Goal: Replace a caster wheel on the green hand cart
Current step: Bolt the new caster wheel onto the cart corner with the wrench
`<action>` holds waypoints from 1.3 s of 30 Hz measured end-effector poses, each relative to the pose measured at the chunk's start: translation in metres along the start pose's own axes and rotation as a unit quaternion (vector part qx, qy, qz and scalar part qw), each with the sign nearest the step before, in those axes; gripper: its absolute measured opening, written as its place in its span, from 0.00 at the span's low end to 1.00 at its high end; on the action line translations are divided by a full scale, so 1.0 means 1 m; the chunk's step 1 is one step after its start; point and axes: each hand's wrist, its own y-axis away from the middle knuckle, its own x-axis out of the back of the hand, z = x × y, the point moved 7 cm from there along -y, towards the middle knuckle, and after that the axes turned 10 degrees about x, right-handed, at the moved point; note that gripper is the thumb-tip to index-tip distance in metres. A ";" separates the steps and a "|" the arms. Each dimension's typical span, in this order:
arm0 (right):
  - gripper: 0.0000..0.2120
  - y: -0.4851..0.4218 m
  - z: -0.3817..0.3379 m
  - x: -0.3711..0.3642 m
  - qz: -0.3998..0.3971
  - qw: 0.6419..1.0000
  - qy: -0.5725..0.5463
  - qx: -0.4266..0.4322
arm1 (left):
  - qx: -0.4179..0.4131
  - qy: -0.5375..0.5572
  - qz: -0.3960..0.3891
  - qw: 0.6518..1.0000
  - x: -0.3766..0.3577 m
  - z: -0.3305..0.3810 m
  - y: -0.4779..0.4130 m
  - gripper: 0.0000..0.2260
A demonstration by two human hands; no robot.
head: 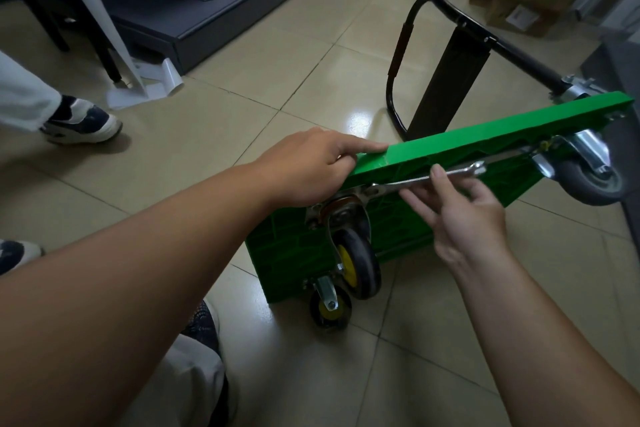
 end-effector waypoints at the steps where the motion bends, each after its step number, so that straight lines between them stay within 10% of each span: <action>1: 0.07 -0.001 0.009 0.003 0.007 0.999 -0.027 -0.033 | 0.002 -0.003 0.000 1.000 0.000 0.000 0.000 0.21; 9: 0.08 0.021 0.077 -0.001 0.037 0.935 -0.218 -0.279 | 0.008 -0.007 0.010 1.000 0.002 0.005 0.003 0.21; 16: 0.06 0.025 0.081 0.014 0.099 0.924 -0.235 -0.286 | 0.003 0.000 0.006 1.000 0.002 0.007 0.004 0.21; 23: 0.05 0.018 -0.019 0.033 0.038 0.992 0.031 0.120 | 0.007 0.009 0.000 1.000 0.002 0.005 0.003 0.21; 28: 0.10 0.059 -0.088 -0.026 -0.145 0.844 0.273 0.438 | 0.005 0.013 -0.003 1.000 0.003 0.004 0.003 0.21; 32: 0.08 0.078 -0.085 -0.051 -0.240 0.768 0.311 0.505 | 0.005 0.020 0.001 1.000 0.003 0.004 0.003 0.21; 39: 0.08 0.077 -0.080 -0.061 -0.244 0.755 0.332 0.509 | 0.000 0.004 0.001 1.000 0.004 0.005 0.005 0.22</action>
